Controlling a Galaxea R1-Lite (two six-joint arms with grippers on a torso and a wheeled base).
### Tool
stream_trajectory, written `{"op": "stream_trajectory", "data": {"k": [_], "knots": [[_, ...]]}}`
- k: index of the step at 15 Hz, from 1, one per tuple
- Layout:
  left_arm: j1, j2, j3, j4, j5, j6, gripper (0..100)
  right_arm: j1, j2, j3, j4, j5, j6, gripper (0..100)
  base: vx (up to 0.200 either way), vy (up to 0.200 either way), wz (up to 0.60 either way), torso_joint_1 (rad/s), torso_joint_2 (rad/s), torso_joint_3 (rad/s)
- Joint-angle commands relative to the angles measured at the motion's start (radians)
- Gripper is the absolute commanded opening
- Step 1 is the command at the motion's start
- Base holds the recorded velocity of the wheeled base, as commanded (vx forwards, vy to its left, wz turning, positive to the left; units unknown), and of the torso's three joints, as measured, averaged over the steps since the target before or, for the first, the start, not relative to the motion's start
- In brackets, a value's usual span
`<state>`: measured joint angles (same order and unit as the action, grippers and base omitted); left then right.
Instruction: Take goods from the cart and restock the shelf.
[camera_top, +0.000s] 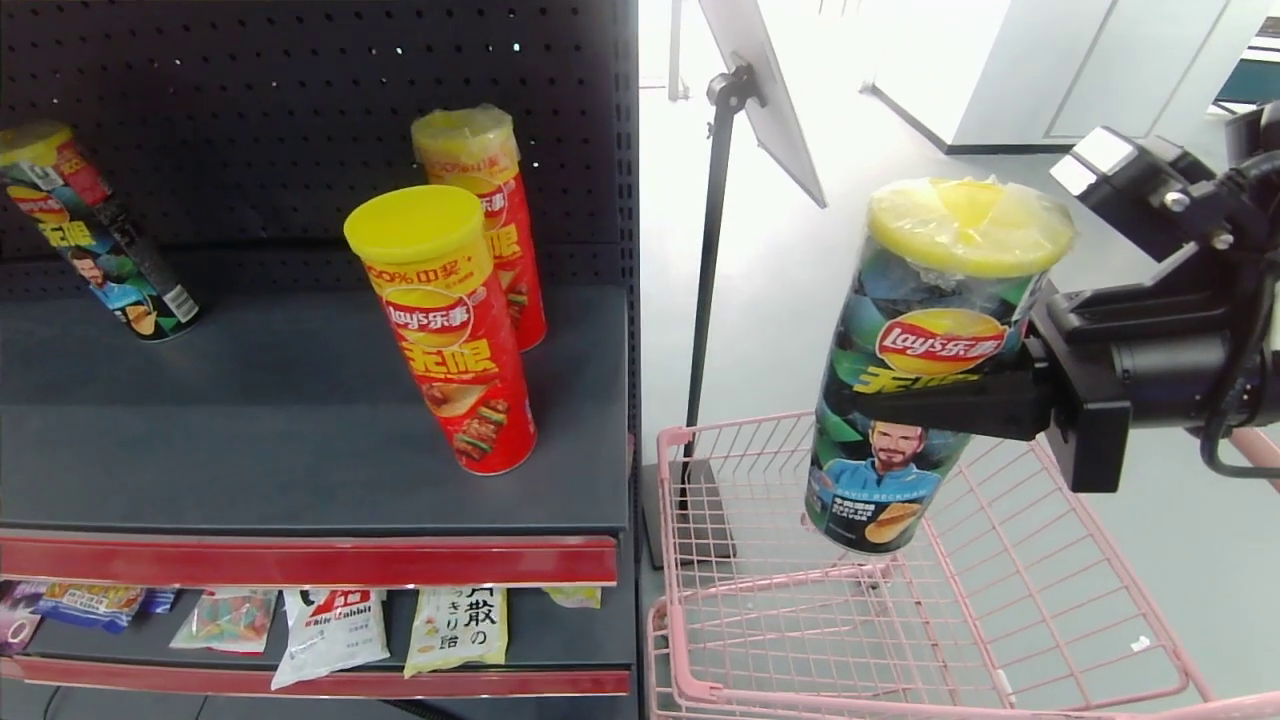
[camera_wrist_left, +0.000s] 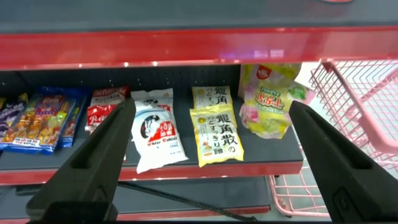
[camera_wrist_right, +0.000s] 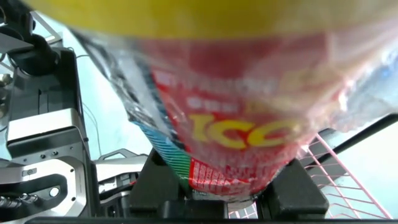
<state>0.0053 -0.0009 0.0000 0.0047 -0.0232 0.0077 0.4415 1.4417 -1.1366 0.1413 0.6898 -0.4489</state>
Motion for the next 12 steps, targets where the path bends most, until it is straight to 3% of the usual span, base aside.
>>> {"op": "stream_trajectory", "data": {"k": [1,4,12], "knots": [[0.001,0.001,0.000,0.000,0.000,0.000,100,0.000,0.000,0.005,0.000,0.001,-0.001,0,0.000,0.000,0.00,0.198,-0.39,-0.212],[0.001,0.001,0.000,0.000,0.000,0.000,100,0.000,-0.003,0.009,0.000,0.001,-0.002,0,0.000,0.000,0.00,0.097,-0.22,-0.118],[0.001,0.001,0.000,0.000,0.000,0.000,100,-0.015,-0.009,0.001,-0.002,-0.001,-0.004,0,0.000,0.000,0.00,0.000,0.00,0.000]]}}
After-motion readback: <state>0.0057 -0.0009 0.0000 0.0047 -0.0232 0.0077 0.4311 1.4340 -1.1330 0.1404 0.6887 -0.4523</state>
